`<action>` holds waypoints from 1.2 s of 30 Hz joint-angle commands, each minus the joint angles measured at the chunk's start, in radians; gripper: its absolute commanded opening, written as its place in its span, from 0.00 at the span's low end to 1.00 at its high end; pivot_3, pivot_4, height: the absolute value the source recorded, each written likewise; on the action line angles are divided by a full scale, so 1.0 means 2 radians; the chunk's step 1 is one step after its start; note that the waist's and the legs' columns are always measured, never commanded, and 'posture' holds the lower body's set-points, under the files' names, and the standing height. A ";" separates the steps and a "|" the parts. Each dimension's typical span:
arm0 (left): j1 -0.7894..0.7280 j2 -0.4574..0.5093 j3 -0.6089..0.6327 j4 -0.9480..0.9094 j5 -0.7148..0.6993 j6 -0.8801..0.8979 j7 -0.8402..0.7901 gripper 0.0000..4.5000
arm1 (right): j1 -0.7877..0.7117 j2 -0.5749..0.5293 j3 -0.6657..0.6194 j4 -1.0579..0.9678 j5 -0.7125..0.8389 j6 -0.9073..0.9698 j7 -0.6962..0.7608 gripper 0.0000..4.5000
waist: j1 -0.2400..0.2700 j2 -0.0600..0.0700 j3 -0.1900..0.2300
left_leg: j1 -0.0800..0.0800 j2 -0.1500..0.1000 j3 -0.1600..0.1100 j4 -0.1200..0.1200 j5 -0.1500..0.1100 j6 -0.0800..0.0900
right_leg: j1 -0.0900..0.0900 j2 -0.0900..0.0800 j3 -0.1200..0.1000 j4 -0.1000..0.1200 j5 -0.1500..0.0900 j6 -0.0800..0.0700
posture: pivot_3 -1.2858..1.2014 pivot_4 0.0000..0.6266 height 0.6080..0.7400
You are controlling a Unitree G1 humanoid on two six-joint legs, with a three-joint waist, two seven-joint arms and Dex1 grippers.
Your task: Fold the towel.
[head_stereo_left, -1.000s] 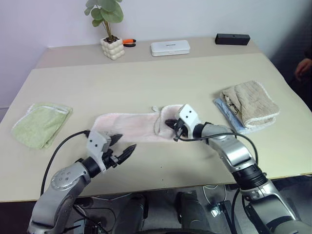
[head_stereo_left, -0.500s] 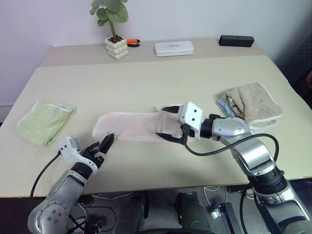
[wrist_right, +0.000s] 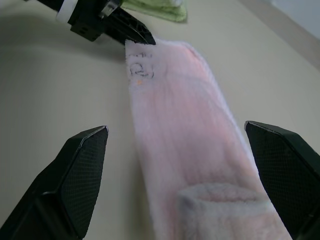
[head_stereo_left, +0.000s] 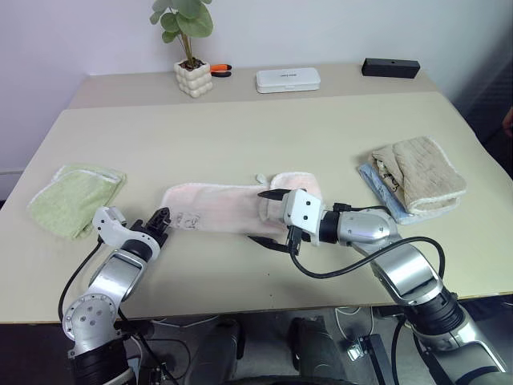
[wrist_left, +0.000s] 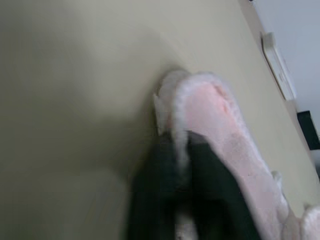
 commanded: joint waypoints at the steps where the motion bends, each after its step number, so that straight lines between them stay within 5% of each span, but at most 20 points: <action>1: -0.010 0.021 0.019 -0.021 -0.013 -0.027 -0.026 0.02 | 0.005 0.004 -0.012 -0.031 0.001 0.003 -0.010 1.00 | 0.000 0.000 0.000 | 0.000 0.000 0.000 0.000 0.000 0.000 | 0.000 0.000 0.000 0.000 0.000 0.000 | 0.52 0.24 1.00; 10: -0.039 0.179 0.074 -0.024 0.007 -0.063 -0.153 0.02 | 0.030 -0.032 -0.062 -0.019 0.005 0.008 -0.007 1.00 | 0.000 -0.001 0.000 | 0.000 0.000 0.000 0.000 0.000 0.000 | 0.000 0.000 0.000 0.000 -0.001 -0.001 | 0.52 0.24 1.00; 14: -0.046 0.233 0.017 -0.063 0.030 -0.045 -0.232 0.02 | 0.031 -0.038 -0.068 0.004 -0.002 -0.006 -0.010 1.00 | 0.000 -0.002 0.001 | 0.000 0.000 0.001 0.000 0.000 0.000 | 0.000 0.001 0.000 0.000 -0.001 -0.001 | 0.52 0.24 1.00; 21: -0.088 0.245 -0.162 -0.144 0.077 -0.011 -0.331 0.02 | 0.041 -0.030 -0.060 0.008 -0.008 -0.013 -0.018 1.00 | -0.001 -0.002 0.001 | 0.000 0.000 0.001 -0.001 0.000 0.000 | 0.000 0.000 0.000 0.000 -0.001 -0.001 | 0.52 0.24 1.00; 26: -0.117 0.182 -0.285 -0.103 0.175 -0.035 -0.359 0.02 | 0.043 -0.029 -0.061 0.012 -0.018 -0.013 -0.026 1.00 | -0.001 -0.002 0.001 | 0.000 0.001 0.002 -0.001 0.000 0.000 | 0.000 0.001 0.001 0.000 -0.001 -0.001 | 0.52 0.24 1.00; 31: -0.116 0.163 -0.316 -0.060 0.236 -0.050 -0.387 0.02 | 0.054 -0.031 -0.068 0.002 -0.021 -0.009 -0.032 1.00 | -0.001 -0.002 0.001 | 0.000 0.001 0.002 -0.001 0.000 0.000 | 0.000 0.001 0.001 0.000 0.000 -0.001 | 0.52 0.24 1.00; 34: -0.110 0.155 -0.303 -0.058 0.229 -0.046 -0.404 0.21 | 0.057 -0.033 -0.071 -0.001 -0.023 -0.007 -0.035 1.00 | -0.001 -0.002 0.001 | 0.000 0.001 0.001 -0.001 0.000 0.000 | -0.001 0.001 0.001 -0.001 0.000 -0.001 | 0.52 0.24 1.00; 36: -0.107 0.154 -0.291 -0.061 0.223 -0.039 -0.407 0.42 | 0.058 -0.036 -0.074 -0.001 -0.024 -0.005 -0.037 1.00 | -0.001 -0.002 0.001 | 0.000 0.001 0.001 -0.001 0.000 0.000 | 0.000 0.001 0.001 -0.001 0.000 -0.001 | 0.52 0.24 1.00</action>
